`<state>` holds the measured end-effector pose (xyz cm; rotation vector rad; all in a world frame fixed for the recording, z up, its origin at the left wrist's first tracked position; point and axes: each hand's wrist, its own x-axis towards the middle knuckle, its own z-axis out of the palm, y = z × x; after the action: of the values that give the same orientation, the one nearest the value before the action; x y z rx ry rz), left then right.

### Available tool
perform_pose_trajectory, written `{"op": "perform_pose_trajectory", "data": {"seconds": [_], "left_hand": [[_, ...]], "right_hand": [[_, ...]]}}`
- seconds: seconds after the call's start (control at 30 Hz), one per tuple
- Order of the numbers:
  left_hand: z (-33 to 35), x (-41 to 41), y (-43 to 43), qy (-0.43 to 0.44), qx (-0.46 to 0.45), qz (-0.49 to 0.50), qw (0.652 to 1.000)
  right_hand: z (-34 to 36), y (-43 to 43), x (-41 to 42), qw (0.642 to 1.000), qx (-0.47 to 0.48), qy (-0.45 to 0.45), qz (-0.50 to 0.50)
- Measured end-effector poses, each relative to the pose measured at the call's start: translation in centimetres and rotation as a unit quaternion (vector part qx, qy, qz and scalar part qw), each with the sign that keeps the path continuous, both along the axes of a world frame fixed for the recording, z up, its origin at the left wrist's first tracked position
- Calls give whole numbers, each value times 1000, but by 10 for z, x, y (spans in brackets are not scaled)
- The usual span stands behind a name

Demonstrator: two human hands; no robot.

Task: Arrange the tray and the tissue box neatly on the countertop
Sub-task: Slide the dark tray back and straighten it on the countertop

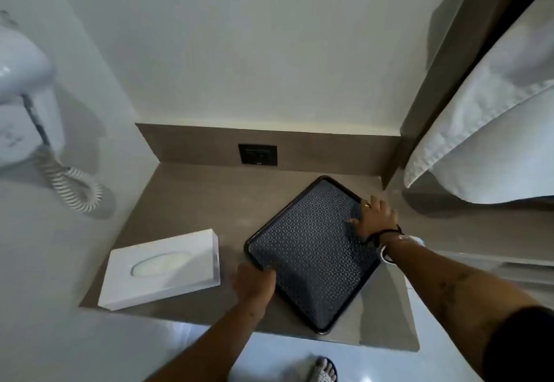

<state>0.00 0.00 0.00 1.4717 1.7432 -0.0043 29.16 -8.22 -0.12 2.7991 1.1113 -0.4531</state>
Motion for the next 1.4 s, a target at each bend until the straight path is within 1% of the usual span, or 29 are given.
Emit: {"op": "perform_pose_trajectory", "data": {"seconds": [0.07,0.13,0.2,0.27,0.33,0.43,0.53,0.6,0.67,0.73,0.8,0.9,0.97,1.1,1.13,1.2,1.27,1.4], "left_hand": [[-6,5,-6,-31,-42,58,997],[-15,10,-12,-87,-98,107,986],[-20,17,-19,-125,-134,138,973],[-24,22,-19,-135,-144,160,967],[-28,25,-17,-134,-129,159,970],[-32,27,-14,-133,-51,144,979],[-34,27,-8,-123,-37,136,982],[-36,26,5,-120,-44,128,984],[-33,25,23,-138,-46,100,984],[-24,23,45,-141,-35,63,987],[-20,22,70,-134,0,38,990],[-20,21,98,-117,28,-6,993],[-21,21,110,-104,28,-48,993],[-28,21,125,-100,18,-88,991],[-30,21,127,-95,19,-96,991],[-36,18,129,-83,26,-109,990],[-41,15,129,-72,39,-117,990],[-38,11,118,-55,85,-131,986]], "right_hand": [[-4,-4,6,1000,-1,-5,-29],[-9,-5,12,999,7,3,-36],[-12,-2,12,998,17,21,-48],[-14,1,12,997,35,28,-58],[-17,2,16,995,45,44,-71],[-22,3,31,991,60,79,-90],[-27,-2,41,980,119,89,-136],[-29,-10,40,955,172,118,-209],[-27,-21,33,930,208,139,-269],[-30,-32,20,909,238,157,-304],[-37,-43,2,892,268,160,-326],[-48,-57,-26,878,290,153,-350],[-52,-63,-43,871,287,164,-364],[-56,-69,-59,844,294,184,-408],[-56,-70,-61,844,291,186,-410],[-57,-70,-63,858,272,181,-396],[-55,-69,-62,864,267,185,-384],[-48,-68,-63,889,234,191,-343]]}}
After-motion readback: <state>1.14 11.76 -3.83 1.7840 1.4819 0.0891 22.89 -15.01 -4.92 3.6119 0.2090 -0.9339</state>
